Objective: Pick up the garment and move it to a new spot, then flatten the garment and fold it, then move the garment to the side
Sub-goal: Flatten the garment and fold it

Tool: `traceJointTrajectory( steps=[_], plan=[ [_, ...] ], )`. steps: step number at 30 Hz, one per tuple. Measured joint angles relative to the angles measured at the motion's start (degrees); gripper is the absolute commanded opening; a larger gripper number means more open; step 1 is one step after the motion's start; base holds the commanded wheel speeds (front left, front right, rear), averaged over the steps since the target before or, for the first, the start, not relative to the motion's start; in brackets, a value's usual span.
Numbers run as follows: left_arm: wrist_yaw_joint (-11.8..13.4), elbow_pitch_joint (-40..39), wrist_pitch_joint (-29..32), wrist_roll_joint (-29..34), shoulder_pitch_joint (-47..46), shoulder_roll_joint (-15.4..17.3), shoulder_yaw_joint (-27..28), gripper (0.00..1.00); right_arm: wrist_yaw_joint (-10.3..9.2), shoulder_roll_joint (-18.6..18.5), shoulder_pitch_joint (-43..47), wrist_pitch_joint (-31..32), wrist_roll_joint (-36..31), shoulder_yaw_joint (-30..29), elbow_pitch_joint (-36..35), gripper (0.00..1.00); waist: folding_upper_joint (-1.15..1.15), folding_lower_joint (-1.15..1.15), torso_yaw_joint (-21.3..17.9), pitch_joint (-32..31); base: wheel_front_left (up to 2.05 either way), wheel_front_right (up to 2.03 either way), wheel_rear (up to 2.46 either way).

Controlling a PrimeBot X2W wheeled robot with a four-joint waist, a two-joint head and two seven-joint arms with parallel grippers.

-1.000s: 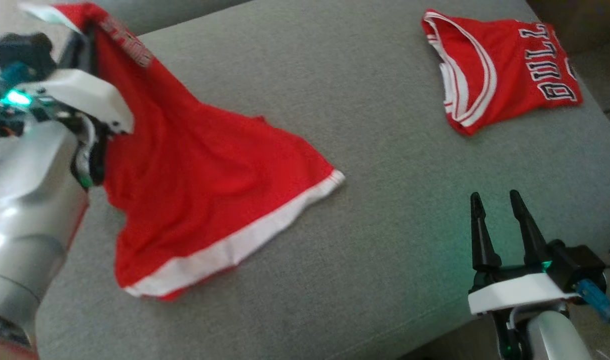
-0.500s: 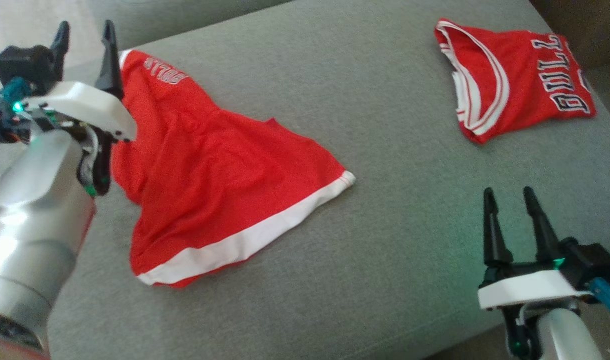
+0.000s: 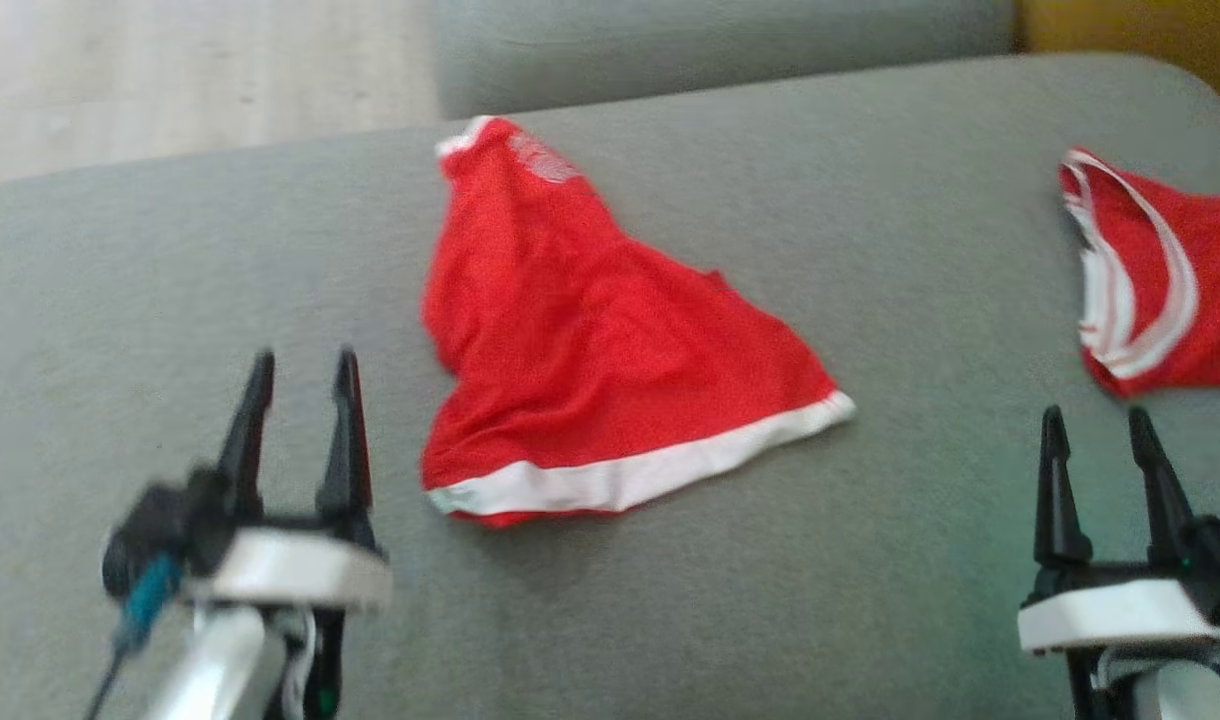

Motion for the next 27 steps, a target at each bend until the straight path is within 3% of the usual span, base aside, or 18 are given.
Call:
traceJointTrajectory(
  steps=[3, 7, 12, 27],
  plan=[
    [-0.3, -5.0, 0.0, 3.0, 8.0, -1.6, 3.4, 1.00, 0.00, 0.0, 1.2, 0.0, -0.6, -0.3, 0.0, 1.00, 0.00, 0.00, 2.9, -1.3, 0.00, 0.00, 0.00],
    [-3.0, -6.4, 0.0, 8.2, 16.1, -3.5, 7.1, 1.00, 0.00, 0.0, 2.7, 0.0, -1.2, 0.4, 1.1, 1.00, 0.00, 0.00, 5.8, -3.3, 0.00, 0.00, 0.00],
    [-8.7, -3.2, 0.0, 12.1, 22.8, -5.4, 9.2, 1.00, 0.00, 0.0, 4.3, 0.0, -1.2, 2.1, 2.8, 1.00, 0.00, -0.01, 8.1, -5.8, 0.00, 0.00, 0.00],
    [-15.2, 5.6, 0.0, 18.8, 24.2, -10.4, 17.1, 1.00, 0.00, 0.0, 6.1, 0.0, -0.5, 5.7, 5.6, 1.00, 0.00, 0.01, 7.3, -6.2, 0.00, 0.00, 0.00]
  ],
)
